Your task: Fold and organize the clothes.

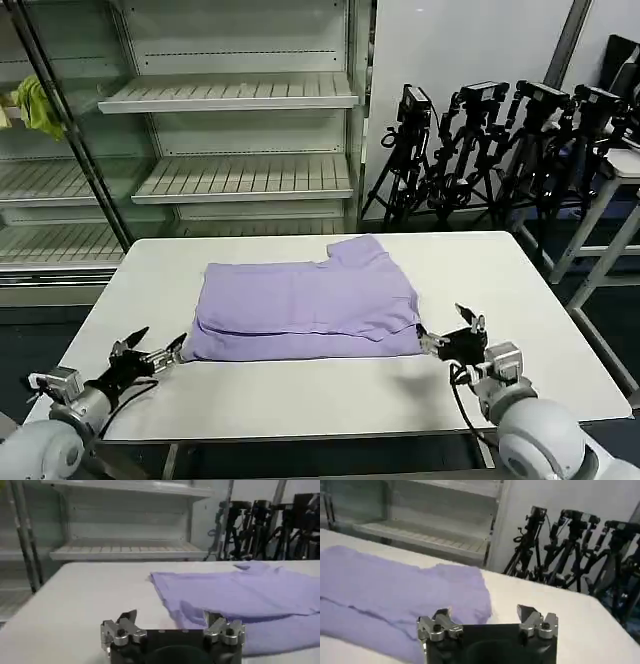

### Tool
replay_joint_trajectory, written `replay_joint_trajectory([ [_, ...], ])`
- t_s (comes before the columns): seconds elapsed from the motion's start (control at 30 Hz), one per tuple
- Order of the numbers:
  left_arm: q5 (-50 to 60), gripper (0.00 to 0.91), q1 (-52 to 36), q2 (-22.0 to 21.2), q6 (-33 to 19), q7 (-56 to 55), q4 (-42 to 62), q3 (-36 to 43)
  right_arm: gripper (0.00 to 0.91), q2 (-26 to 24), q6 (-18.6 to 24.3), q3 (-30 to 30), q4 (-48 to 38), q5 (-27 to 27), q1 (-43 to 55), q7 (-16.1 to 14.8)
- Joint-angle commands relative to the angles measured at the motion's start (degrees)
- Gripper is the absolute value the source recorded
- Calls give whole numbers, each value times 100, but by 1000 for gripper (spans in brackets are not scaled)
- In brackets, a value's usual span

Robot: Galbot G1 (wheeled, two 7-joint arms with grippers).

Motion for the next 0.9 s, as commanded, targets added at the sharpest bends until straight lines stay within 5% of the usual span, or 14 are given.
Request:
replay_joint_trajectory([
  [0.03,-191,907,299,-150,54,-24,-240,83,907,137,15,97,31,-128,-471,23],
  [0.9,-11,907,130,-310,10,56,-113,388,907,798,215,-280,-810,-384,65,-161],
])
